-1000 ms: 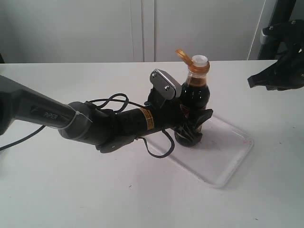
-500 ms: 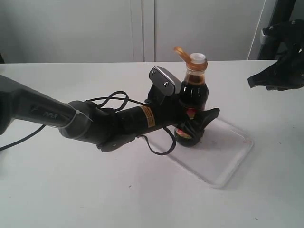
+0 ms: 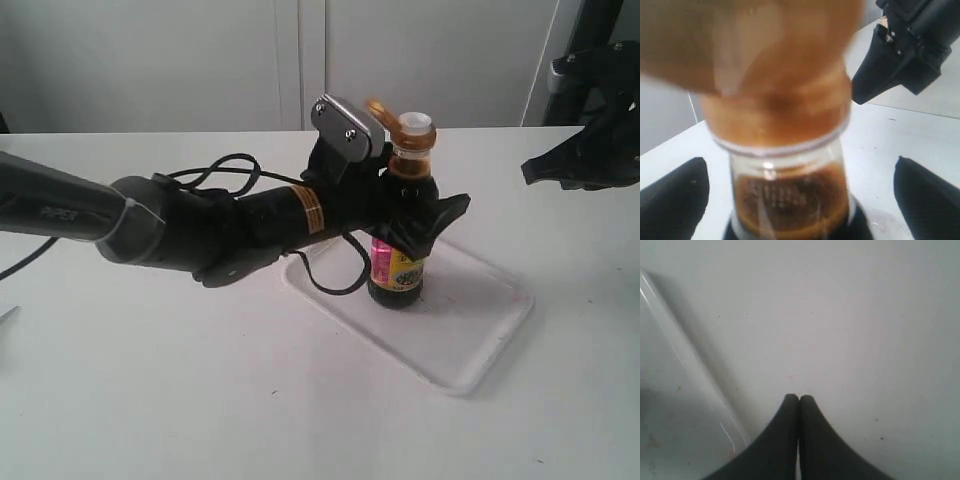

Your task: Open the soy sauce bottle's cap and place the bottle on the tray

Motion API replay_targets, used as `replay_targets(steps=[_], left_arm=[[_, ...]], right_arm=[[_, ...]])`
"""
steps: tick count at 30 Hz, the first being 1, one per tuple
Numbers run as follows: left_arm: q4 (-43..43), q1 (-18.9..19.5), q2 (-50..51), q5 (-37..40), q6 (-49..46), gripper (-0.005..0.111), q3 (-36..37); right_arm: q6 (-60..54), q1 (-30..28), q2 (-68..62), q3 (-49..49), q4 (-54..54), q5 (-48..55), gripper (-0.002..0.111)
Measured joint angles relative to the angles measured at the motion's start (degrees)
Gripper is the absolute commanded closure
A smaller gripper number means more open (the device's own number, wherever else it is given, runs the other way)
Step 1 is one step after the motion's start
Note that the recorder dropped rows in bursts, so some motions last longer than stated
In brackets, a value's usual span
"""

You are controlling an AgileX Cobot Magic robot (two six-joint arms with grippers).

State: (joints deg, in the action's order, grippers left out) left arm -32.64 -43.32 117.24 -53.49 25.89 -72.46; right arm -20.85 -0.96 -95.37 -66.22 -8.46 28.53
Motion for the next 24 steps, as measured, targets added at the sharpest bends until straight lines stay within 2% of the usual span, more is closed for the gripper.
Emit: replay_targets(steps=[18,24], left_arm=[[-1.33,0.0,-8.59,9.58,0.09,0.002,0.0],[-1.5,0.0,-11.26,10.13,0.09,0.002,0.0]], right_arm=[[0.0,0.0,0.0,0.0,-0.16,0.0,0.108],[0.0,0.0,0.0,0.0,-0.16,0.0,0.108]])
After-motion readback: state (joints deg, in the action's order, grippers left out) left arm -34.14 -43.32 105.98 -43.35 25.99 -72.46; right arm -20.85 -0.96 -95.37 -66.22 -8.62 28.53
